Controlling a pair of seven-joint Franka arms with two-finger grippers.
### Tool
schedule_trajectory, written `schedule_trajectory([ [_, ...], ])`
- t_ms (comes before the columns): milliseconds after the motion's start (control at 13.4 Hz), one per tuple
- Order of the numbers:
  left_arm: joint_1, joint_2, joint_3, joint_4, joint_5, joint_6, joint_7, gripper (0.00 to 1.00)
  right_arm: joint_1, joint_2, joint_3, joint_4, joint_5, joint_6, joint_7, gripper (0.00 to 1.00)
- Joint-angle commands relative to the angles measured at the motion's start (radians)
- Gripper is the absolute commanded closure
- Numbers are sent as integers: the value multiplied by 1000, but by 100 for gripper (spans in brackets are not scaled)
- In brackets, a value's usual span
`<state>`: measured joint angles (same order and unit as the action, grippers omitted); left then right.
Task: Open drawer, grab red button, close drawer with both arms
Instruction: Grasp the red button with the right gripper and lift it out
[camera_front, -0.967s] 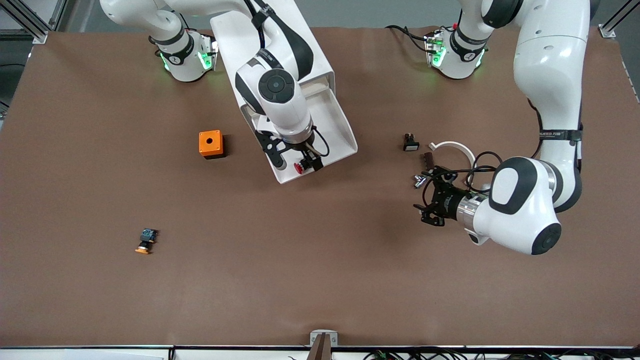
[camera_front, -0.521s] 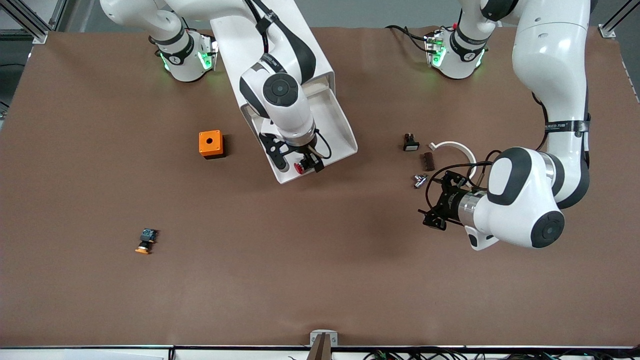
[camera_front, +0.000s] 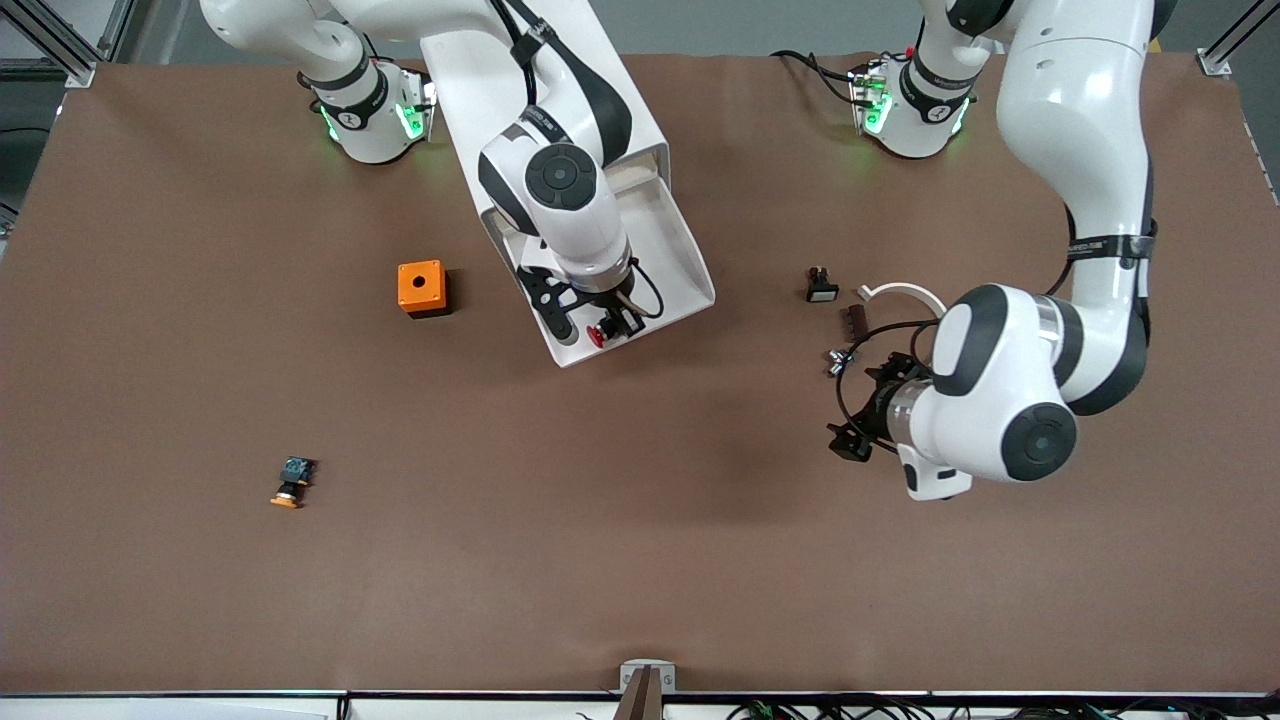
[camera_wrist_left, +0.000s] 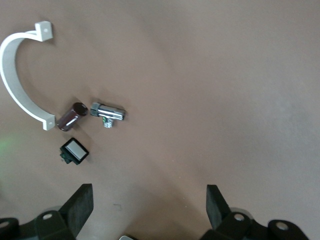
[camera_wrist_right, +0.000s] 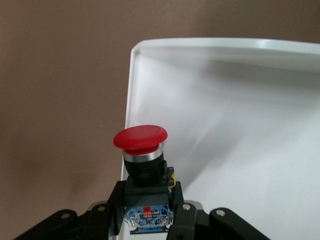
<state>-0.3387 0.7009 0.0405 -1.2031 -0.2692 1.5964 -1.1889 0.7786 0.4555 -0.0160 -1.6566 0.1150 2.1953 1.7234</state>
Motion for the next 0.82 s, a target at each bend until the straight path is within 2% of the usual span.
schedule_trajectory([
  [0, -31, -14, 7, -12, 24, 22, 49, 1, -27, -31, -10, 56, -12, -109, -112, 92],
  [223, -66, -14, 9, -16, 24, 51, 155, 1, -123, -47, -10, 107, -12, -224, -356, 92],
  [372, -91, -8, 9, -23, 25, 91, 236, 1, -198, -60, -10, 109, -11, -238, -538, 92],
  [744, -215, 2, -4, -41, 100, 216, 255, 0, -431, -49, -9, 109, -1, -235, -1035, 92],
])
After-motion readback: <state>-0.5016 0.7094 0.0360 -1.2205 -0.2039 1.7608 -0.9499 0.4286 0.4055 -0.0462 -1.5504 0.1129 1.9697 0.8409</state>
